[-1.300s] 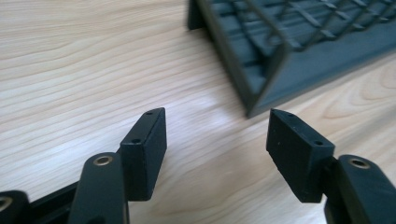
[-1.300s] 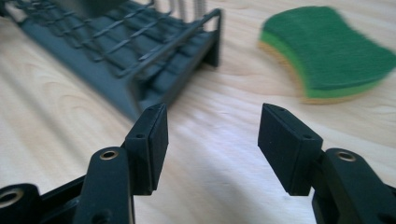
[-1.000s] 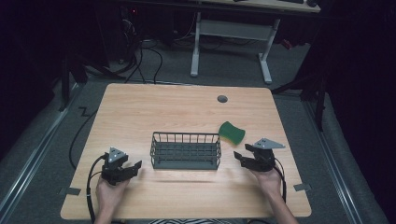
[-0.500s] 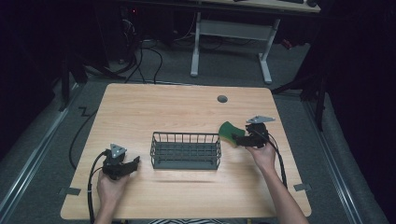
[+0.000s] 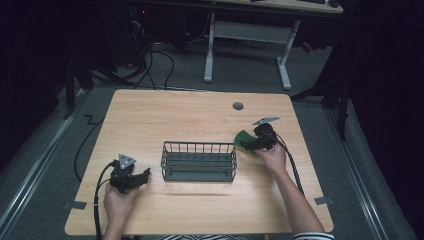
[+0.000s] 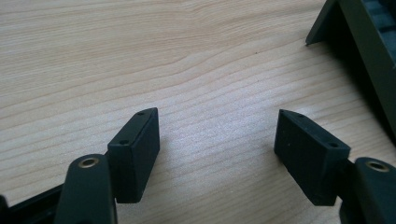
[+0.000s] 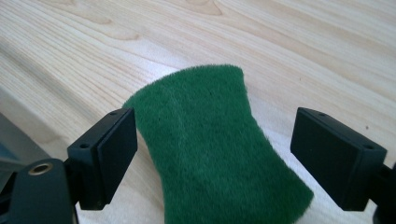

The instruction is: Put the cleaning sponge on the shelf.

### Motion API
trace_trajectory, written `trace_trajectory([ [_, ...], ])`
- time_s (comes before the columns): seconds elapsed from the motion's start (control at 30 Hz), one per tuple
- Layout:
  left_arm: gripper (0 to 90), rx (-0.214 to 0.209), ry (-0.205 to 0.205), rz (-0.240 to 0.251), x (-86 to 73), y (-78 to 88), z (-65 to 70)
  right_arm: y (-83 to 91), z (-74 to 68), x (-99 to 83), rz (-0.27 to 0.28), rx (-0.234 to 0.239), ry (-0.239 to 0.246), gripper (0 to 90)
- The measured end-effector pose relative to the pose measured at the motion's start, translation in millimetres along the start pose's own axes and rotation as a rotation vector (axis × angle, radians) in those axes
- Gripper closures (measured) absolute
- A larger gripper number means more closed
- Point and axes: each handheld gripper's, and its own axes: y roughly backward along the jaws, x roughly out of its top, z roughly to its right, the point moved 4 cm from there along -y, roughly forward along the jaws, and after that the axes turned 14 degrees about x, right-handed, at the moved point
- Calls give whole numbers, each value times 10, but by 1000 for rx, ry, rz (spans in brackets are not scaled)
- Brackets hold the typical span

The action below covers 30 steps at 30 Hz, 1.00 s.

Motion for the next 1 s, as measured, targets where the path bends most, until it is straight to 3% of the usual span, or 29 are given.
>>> trace_trajectory([
  [0.3,311,4,3,-2,-1,-1,-1,-66,-4,-37,-30,39,35,138],
  [0.57,308,8,7,-2,-1,-1,-2,-110,8,-62,-71,14,66,171],
  [0.73,308,8,7,-2,-1,-1,-2,-108,18,-57,-88,24,77,186],
  [0.8,308,8,7,-2,-1,-1,-2,-106,14,-43,-102,23,86,200],
  [0.9,308,8,7,-2,-2,-1,-2,-93,-6,-34,-112,20,106,296],
  [1.0,308,8,7,-2,-2,-1,-2,-95,-12,-37,-109,15,107,299],
])
